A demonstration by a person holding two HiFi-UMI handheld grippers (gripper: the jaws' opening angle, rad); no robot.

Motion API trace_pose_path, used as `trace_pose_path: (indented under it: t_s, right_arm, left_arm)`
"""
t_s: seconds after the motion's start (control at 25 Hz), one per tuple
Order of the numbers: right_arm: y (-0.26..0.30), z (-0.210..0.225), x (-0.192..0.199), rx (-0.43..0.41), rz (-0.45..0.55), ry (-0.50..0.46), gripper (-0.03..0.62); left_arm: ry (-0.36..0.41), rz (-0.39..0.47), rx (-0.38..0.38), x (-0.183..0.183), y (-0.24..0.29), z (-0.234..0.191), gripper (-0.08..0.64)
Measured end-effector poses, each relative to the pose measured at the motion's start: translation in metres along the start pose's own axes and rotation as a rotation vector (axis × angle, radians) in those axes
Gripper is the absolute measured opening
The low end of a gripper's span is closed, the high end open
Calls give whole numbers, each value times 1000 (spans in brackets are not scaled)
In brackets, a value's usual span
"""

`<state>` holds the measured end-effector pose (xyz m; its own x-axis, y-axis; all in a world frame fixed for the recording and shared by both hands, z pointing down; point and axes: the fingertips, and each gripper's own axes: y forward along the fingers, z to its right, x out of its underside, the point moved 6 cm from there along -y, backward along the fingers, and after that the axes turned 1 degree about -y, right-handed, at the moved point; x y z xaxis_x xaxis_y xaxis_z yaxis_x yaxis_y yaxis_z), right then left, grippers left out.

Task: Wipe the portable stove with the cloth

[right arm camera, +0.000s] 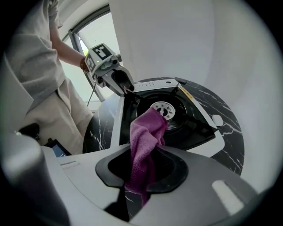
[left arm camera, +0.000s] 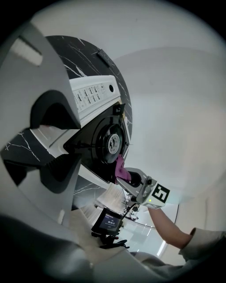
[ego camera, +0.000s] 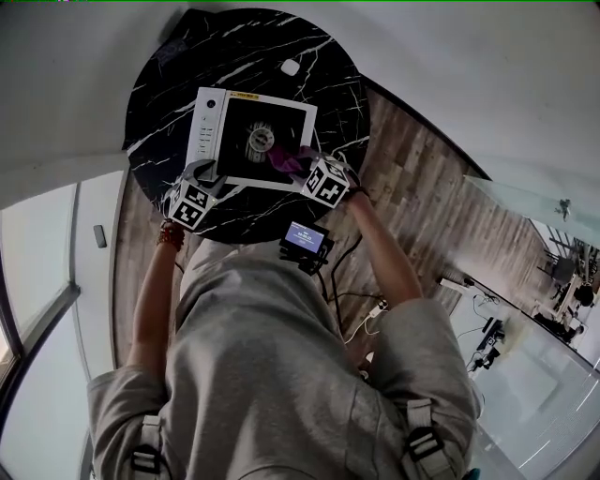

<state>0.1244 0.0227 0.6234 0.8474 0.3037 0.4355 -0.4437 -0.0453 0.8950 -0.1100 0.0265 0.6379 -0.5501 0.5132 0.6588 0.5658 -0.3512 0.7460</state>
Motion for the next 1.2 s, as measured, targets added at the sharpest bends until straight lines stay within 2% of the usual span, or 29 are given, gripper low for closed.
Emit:
trace_pose_path:
  t_s: [0.12,0.24,0.4,0.56,0.8,1.2]
  right_arm:
    - [-11,8,0,33,73,-5,106]
    - [-32,49,-3,156,171,106,106]
    - [-30,112,8,277,58,116,106]
    - [-19,144,12,318,-3,149,107]
    - [-12,116,11,293,-23,35,94]
    - [-7,43,41,186,8,90,84]
  left_arm:
    - [-3,-3,1,-1,1,0,173]
    - [-4,-8,4,-1,1,0,174]
    - [-4,-11,-2,-2,1,-1,175]
    - [-6,-14,-2,-2,2,1,176]
    - [-10,-14,-11,-1,1,-1,176]
    - [-7,0,-26,1,2,-1,178]
